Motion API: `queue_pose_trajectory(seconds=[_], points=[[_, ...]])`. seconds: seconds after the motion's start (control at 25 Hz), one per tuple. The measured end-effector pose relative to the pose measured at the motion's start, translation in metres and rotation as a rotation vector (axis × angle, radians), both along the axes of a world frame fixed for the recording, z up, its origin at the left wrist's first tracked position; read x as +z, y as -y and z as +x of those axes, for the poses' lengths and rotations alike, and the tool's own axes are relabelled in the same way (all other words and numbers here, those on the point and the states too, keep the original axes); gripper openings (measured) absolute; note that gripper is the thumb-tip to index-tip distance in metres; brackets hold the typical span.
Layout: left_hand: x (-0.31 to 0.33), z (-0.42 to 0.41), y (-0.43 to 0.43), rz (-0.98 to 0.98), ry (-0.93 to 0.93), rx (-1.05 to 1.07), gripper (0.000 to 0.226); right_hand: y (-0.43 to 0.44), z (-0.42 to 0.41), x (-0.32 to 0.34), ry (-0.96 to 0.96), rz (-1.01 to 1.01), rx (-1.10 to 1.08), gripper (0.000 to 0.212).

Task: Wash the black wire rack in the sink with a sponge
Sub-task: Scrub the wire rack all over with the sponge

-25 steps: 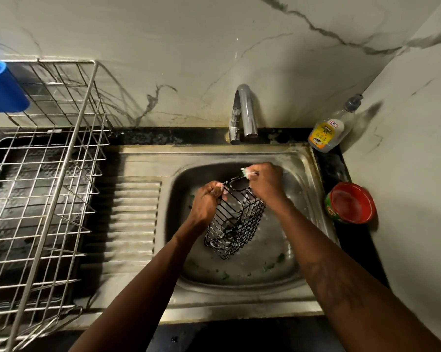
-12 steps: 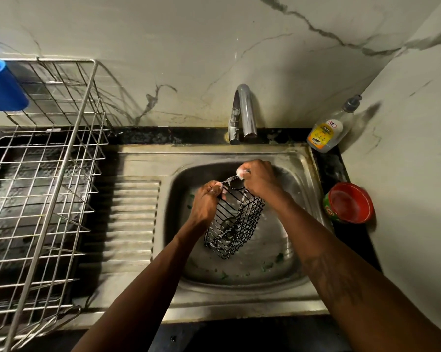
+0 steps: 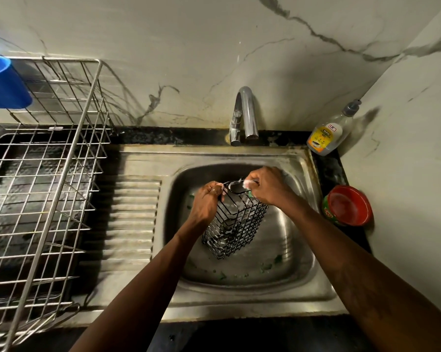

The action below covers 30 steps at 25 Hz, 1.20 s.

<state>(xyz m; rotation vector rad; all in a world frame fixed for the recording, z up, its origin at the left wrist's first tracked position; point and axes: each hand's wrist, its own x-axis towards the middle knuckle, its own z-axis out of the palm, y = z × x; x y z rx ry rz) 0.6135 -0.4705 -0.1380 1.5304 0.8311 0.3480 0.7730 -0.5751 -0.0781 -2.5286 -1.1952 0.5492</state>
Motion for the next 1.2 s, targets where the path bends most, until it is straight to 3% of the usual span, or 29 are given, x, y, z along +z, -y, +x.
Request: queue_pose_trajectory(seconds=[0.08,0.16,0.24,0.36,0.56,0.76,0.88,0.96,1.2], points=[[0.004,0.005,0.004,0.017,-0.012,-0.015,0.039,0.000,0.004,0.004,0.056,-0.135,0.054,0.017],[0.009,0.009,0.007,-0.001,0.000,-0.009,0.037,-0.007,-0.002,0.009,-0.027,-0.161,0.122,0.018],[0.006,0.011,0.005,-0.025,0.017,0.014,0.035,-0.015,-0.014,0.013,-0.136,-0.080,0.140,0.015],[0.000,0.009,-0.002,-0.126,0.025,0.110,0.034,-0.015,-0.020,0.005,-0.183,0.100,-0.014,0.015],[0.009,0.012,-0.012,-0.283,-0.017,0.249,0.040,-0.007,-0.029,-0.006,-0.064,0.400,-0.071,0.017],[0.000,0.005,-0.026,-0.532,0.090,0.339,0.028,-0.019,-0.036,0.002,0.106,0.482,0.000,0.025],[-0.006,0.012,-0.012,-0.747,0.194,0.452,0.027,-0.025,-0.054,-0.003,0.267,0.475,0.156,0.028],[-0.016,0.013,0.000,-0.810,0.205,0.504,0.029,-0.018,-0.061,-0.019,0.269,0.443,0.202,0.031],[-0.021,0.008,0.024,-0.840,0.169,0.506,0.042,-0.030,-0.041,-0.028,0.229,0.207,0.210,0.032]])
